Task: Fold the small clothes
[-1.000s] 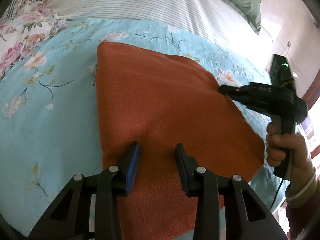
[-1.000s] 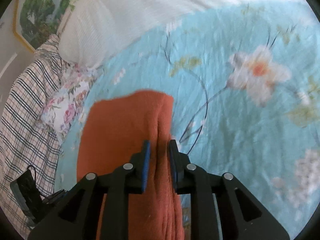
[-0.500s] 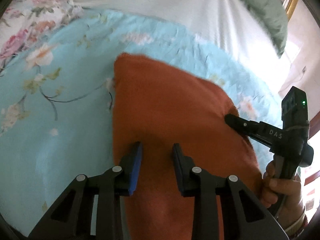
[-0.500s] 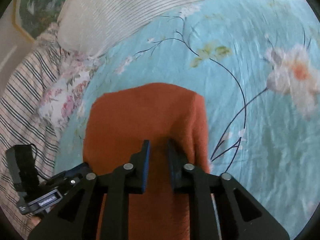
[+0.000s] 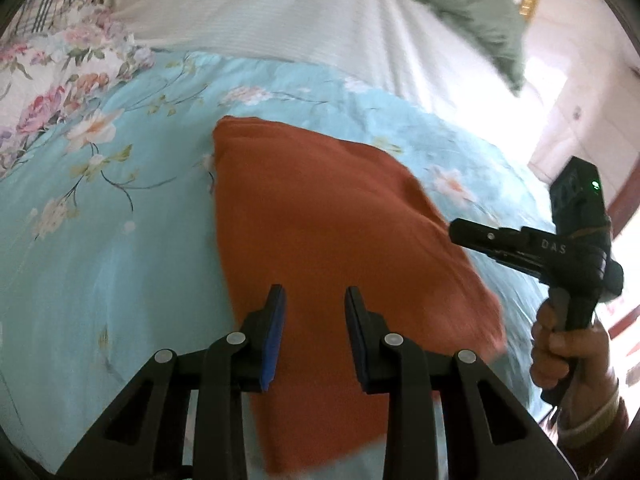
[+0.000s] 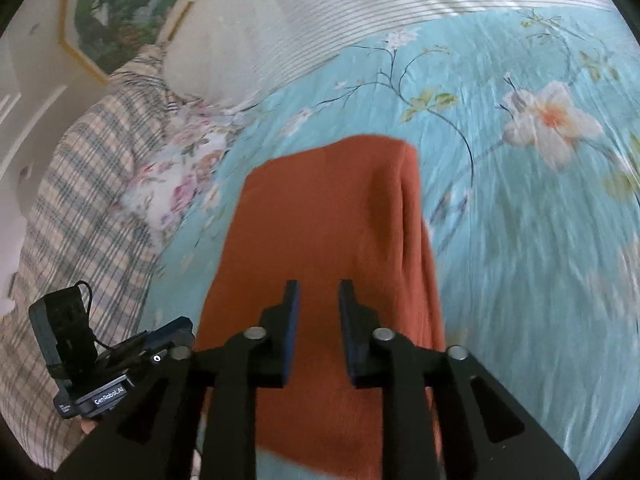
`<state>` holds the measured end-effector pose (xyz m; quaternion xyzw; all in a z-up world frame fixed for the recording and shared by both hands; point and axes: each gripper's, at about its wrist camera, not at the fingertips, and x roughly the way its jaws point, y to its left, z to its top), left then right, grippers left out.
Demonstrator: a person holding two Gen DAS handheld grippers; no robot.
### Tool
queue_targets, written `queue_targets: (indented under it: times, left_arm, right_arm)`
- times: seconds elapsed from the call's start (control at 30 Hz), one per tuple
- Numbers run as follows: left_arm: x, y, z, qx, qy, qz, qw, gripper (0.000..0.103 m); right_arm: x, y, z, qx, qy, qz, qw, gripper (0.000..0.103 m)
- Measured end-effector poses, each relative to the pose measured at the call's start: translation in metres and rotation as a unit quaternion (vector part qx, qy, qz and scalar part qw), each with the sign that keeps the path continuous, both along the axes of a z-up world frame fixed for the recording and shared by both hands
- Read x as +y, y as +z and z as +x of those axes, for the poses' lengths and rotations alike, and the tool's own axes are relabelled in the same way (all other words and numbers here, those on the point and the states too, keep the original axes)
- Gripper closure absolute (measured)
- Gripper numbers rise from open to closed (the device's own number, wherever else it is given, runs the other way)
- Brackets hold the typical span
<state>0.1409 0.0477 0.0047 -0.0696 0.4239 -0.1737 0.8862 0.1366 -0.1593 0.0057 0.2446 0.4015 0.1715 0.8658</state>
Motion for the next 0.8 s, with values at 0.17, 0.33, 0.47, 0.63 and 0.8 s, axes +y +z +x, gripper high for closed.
queue_targets:
  times: [0.17,0.33,0.47,0.63,0.8]
  left_arm:
    - [-0.006,-0.011,-0.035,-0.006,-0.013,0.017,0.9998,0.072]
    - [-0.005,-0.032,-0.035,0.022,0.011,0.022,0.9995,0.072]
    - [-0.010,-0.031,-0.041,0.012,0.023,0.037,0.9990,0.071]
    - [-0.004,-0.032,-0.056,0.008,0.040,0.015,0.9991,0.063]
    - [-0.003,-0.028,-0.076,0.001,0.048,0.013,0.9988,0.054]
  right_arm:
    - [-0.004,-0.026,-0.025,0.013,-0.013,-0.015,1.000,0.066]
    - [-0.002,-0.030,-0.026,0.004,-0.014,-0.034,0.999,0.067]
    - [-0.002,-0.030,-0.031,-0.003,-0.012,-0.041,0.999,0.067]
    - [-0.005,-0.033,-0.044,-0.002,-0.009,-0.041,0.999,0.066]
    - [-0.003,-0.034,-0.063,0.006,-0.011,-0.059,0.998,0.066]
